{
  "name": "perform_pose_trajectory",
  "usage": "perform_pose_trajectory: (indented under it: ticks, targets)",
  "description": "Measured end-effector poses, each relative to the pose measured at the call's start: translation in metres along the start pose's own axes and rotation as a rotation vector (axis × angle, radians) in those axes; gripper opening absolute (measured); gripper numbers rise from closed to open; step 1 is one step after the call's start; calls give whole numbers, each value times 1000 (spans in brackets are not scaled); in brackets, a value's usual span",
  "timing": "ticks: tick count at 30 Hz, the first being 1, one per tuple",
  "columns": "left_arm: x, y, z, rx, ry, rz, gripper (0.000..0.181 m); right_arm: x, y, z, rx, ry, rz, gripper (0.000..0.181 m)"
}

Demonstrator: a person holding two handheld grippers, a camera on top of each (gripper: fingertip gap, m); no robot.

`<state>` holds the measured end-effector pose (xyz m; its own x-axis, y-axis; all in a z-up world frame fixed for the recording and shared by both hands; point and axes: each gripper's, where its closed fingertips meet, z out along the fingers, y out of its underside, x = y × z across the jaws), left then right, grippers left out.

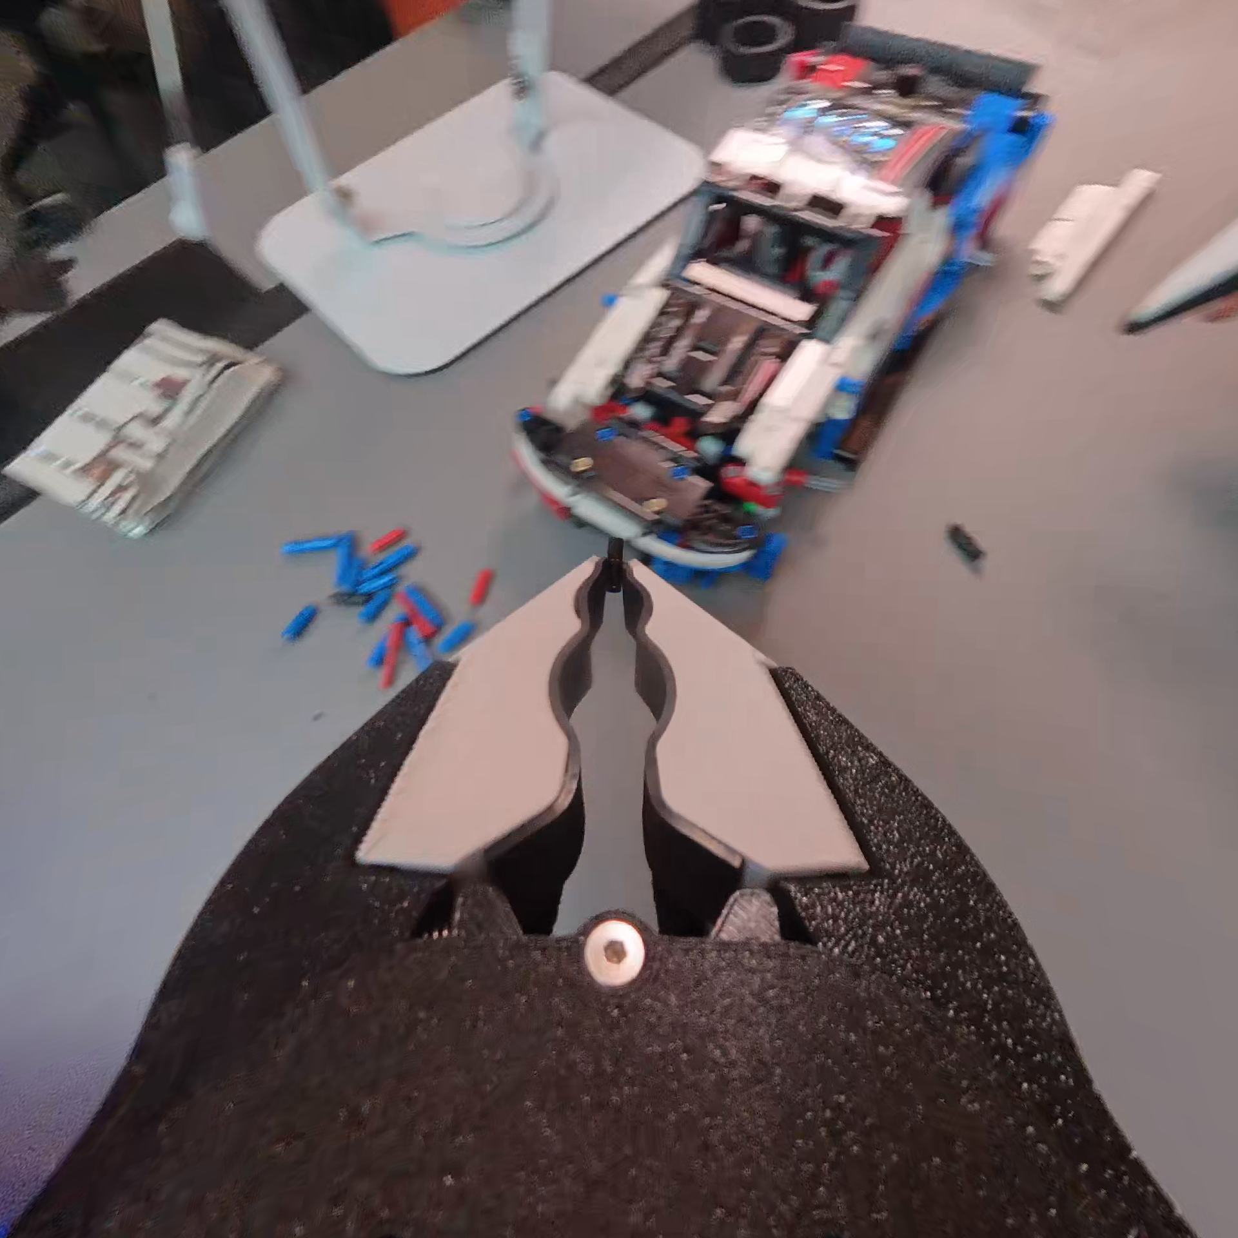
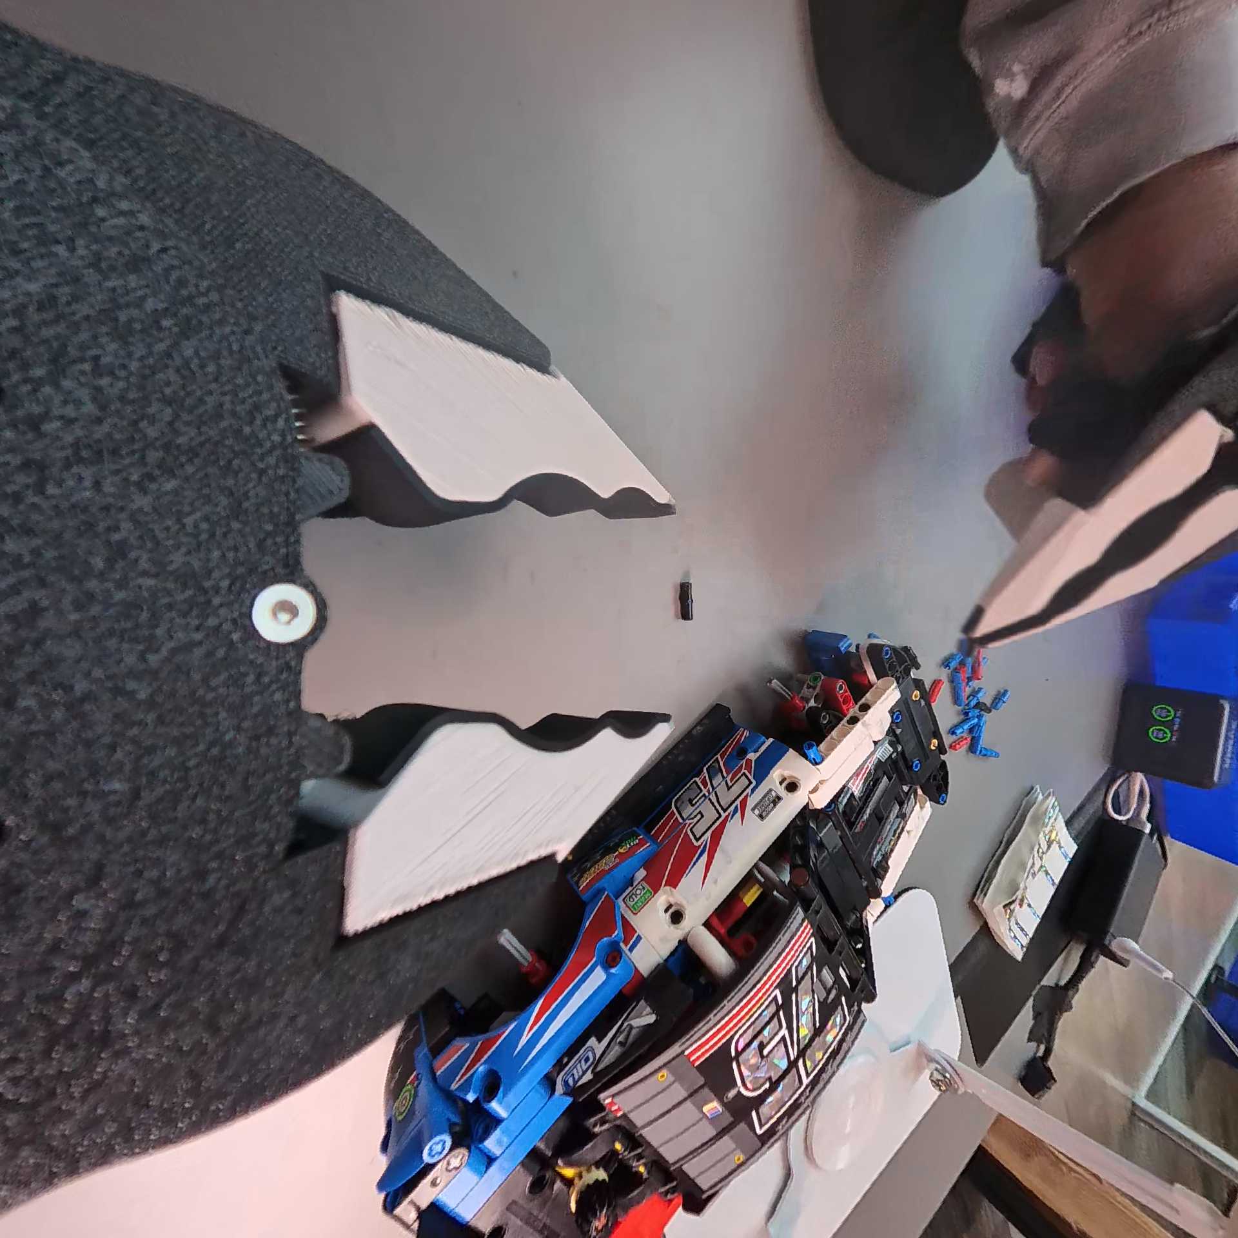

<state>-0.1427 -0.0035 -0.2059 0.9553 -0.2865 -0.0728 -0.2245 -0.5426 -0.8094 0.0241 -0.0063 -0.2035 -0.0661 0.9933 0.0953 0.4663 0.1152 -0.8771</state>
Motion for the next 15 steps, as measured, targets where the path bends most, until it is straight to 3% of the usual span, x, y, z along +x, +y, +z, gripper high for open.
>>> perform_pose_trajectory:
  ticks: [2,5,8,15]
  targets:
    - [-41,14,-5,-30,-115,-93,3,0,0,0,3,-4,3,56]
    - [-67,40,5,-114,-181,-164,3,-2,1,2,-5,-11,-1,56]
    - [-71,54,18,-170,-199,-160,3,-3,3,3,-15,-7,-11,56]
    - [-66,38,19,-110,-200,-106,15,0,3,2,-12,5,-6,55]
